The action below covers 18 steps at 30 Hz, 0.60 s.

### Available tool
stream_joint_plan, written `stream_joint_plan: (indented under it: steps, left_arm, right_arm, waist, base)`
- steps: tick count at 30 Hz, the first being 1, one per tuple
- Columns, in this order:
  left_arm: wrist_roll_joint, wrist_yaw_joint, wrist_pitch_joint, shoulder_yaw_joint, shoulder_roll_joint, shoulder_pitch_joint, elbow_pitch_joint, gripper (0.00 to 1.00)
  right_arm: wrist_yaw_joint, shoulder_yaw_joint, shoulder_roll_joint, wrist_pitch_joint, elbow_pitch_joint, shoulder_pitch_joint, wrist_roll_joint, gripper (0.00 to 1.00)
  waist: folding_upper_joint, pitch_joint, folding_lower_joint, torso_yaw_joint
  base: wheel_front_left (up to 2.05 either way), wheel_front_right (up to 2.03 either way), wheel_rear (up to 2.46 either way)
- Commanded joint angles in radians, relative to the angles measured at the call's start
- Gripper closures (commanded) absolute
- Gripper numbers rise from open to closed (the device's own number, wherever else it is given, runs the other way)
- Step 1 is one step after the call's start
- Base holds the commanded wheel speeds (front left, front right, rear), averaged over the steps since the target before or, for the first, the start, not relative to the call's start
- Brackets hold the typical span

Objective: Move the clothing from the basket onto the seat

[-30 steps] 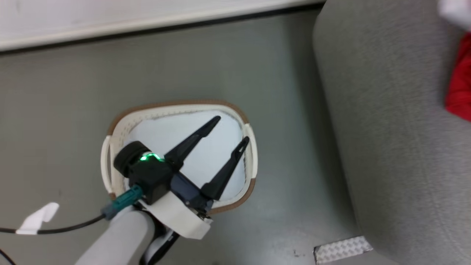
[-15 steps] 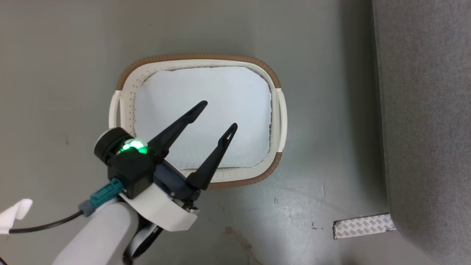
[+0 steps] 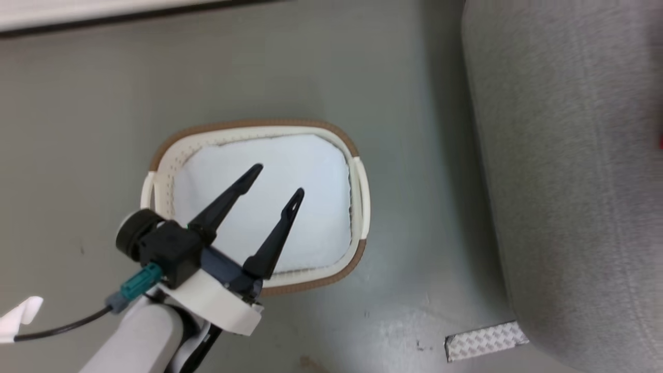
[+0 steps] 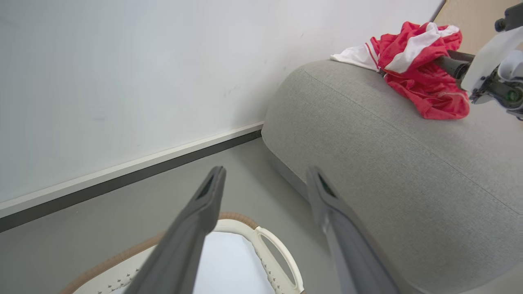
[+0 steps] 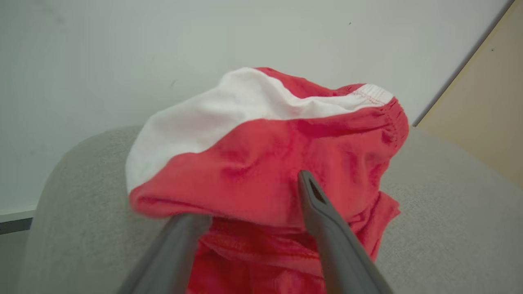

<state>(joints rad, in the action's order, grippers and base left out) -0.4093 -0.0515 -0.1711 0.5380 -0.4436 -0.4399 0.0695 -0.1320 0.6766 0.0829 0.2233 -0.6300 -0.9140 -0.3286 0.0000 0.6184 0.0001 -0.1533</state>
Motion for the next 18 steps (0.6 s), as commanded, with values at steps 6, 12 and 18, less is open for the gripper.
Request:
stream_joint_plan:
  steps: [6, 12, 18]
  left_arm:
    - [-0.038, 0.027, -0.034, -0.006, 0.015, 0.084, -0.061, 0.0]
    - [-0.078, 0.058, -0.071, -0.018, 0.062, 0.163, -0.136, 0.0]
    - [-0.09, 0.091, -0.091, -0.056, 0.115, 0.239, -0.219, 0.0]
  right_arm:
    - [0.003, -0.118, -0.014, 0.036, 0.032, 0.181, 0.066, 0.0]
    - [0.003, -0.24, -0.03, 0.042, 0.175, 0.378, 0.145, 0.0]
    - [0.003, -0.384, -0.033, 0.042, 0.32, 0.574, 0.24, 0.0]
  waist:
    - [0.0, -0.191, -0.0001, -0.033]
    - [0.0, -0.329, -0.0001, -0.01]
    - [0.0, -0.45, -0.0001, 0.04]
  base:
    - [0.0, 0.0, 0.0]
    - [0.0, 0.0, 0.0]
    - [0.0, 0.0, 0.0]
